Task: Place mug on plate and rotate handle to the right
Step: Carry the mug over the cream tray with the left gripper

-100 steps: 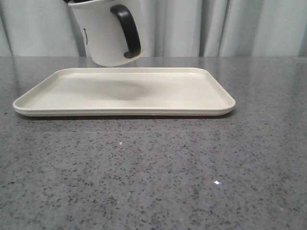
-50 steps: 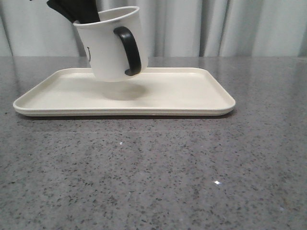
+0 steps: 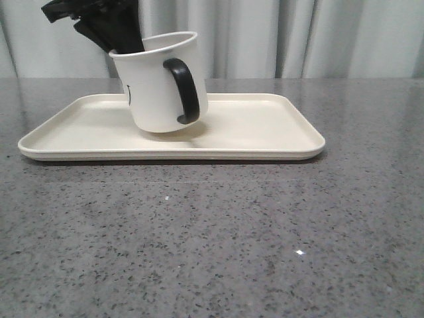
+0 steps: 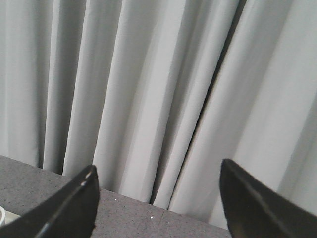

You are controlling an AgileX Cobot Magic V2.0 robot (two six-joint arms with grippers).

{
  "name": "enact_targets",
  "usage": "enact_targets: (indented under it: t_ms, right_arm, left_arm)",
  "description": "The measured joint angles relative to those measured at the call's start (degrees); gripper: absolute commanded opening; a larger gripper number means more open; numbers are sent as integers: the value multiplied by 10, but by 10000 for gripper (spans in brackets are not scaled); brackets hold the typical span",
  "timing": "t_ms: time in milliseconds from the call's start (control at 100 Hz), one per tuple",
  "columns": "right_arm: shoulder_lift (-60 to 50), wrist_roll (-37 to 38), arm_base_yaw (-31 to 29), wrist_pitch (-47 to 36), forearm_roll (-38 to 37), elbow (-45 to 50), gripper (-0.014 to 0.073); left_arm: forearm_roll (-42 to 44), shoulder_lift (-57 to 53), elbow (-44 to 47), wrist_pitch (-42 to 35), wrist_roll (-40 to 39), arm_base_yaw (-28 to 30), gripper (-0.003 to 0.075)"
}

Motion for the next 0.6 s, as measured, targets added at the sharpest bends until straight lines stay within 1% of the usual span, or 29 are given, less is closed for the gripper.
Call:
enact_targets:
  t_ms: [180,600]
  right_arm:
    - [0,0,0,1,0,0,517]
    - [0,0,0,4,0,0,517]
  left_arm:
    - [0,4,0,-1,0,-12,-20]
    - [-1,4,0,-1,0,-12,-20]
